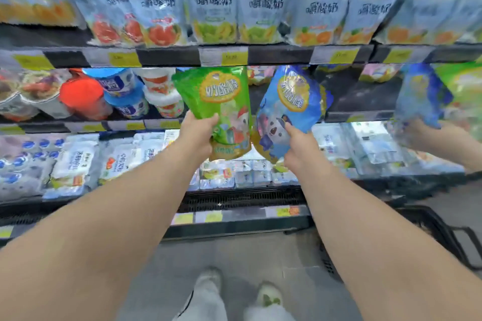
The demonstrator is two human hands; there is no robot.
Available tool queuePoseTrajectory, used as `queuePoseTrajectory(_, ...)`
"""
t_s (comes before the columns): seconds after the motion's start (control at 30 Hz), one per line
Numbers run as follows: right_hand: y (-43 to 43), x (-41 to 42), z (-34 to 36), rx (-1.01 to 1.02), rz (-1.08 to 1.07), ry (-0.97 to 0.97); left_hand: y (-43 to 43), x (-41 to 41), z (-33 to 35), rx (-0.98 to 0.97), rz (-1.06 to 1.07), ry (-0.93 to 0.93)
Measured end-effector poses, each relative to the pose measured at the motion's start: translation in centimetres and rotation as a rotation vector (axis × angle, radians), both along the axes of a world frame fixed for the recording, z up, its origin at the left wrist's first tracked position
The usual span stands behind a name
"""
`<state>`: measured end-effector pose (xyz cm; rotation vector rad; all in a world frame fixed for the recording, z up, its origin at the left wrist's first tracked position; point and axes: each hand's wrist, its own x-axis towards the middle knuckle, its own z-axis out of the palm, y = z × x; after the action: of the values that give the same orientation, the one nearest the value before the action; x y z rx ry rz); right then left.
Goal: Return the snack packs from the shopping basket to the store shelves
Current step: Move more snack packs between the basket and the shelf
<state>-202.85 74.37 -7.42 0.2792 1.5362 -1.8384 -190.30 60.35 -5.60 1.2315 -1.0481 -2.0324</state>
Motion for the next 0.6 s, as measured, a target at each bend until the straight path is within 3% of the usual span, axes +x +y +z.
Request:
queuePoseTrajectory(0.17,-2.8,-2.2,-0.1,-0.106,-0.176,0.011,-3.7,-3.4,-0.5,0.025,-0.04,0.122)
queuePoseTrajectory(0.27,-4.2,-3.6,0.2,-0.035,-0.178,0.048,-5.4,-4.9,-0.6,-0.001,-0.059,0.121)
queuePoseTrajectory(0.4,-5.3,-3.8,-1.8,0.14,-0.144,0.146,-6.6,-6.5,-2.6,-0.216,-0.048,-0.098)
queuePoseTrajectory(0.5,-5.9,-3.5,-4.0,0.093,-0.08,0.25,-6.4,-6.5,-4.3,-0.451,0.033,-0.24)
queuePoseTrajectory(0.6,-6.7,-4.1,-4.9,0.238,-0.091,0.341,-5.8,-6.1,-5.4,-0.516,0.1,-0.408)
